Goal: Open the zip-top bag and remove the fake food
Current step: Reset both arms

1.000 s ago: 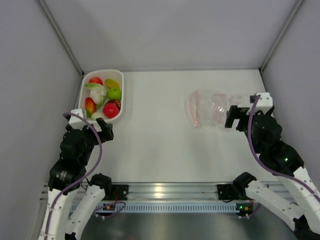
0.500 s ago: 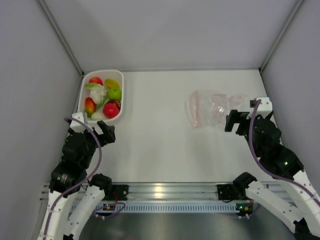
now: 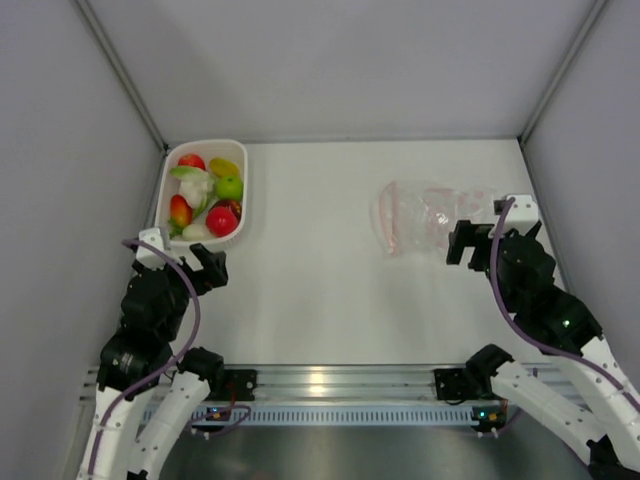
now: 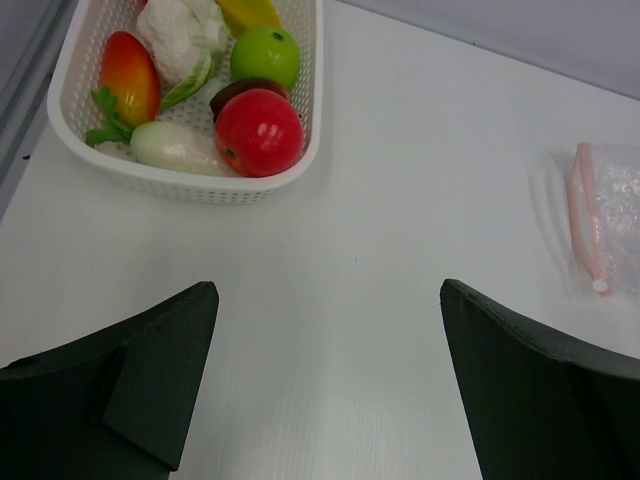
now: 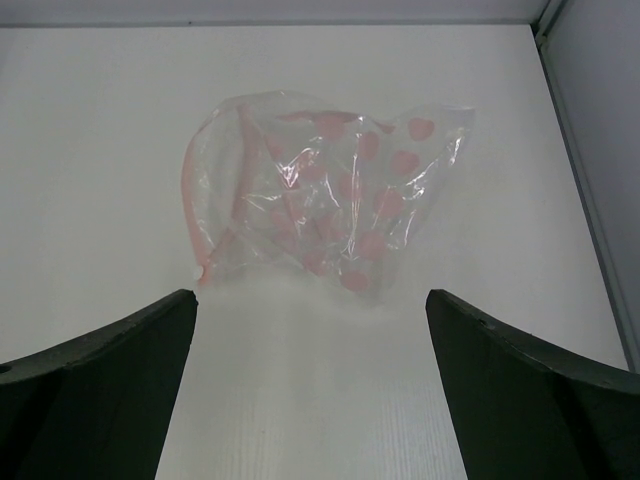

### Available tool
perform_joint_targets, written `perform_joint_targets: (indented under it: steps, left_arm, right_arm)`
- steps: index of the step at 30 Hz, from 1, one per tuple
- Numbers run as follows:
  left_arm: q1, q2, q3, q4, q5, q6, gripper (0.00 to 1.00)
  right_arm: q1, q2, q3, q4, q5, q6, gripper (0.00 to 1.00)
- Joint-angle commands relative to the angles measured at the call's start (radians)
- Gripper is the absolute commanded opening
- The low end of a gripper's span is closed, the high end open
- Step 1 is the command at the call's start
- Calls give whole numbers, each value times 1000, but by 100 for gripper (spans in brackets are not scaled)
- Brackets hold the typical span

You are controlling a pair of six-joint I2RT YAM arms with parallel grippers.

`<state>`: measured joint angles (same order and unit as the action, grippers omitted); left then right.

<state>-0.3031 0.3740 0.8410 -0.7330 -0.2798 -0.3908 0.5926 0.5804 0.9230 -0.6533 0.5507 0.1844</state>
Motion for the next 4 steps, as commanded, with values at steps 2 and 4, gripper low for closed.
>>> perform_joint_targets:
  steps: [2, 4]
  left_arm:
    - [-4, 14, -6, 47, -13, -2, 99]
    - [-4, 19, -6, 47, -10, 0, 99]
  right_arm:
    - [1, 21, -7, 37, 3, 13, 99]
    - [1, 27, -10, 46, -3, 12, 100]
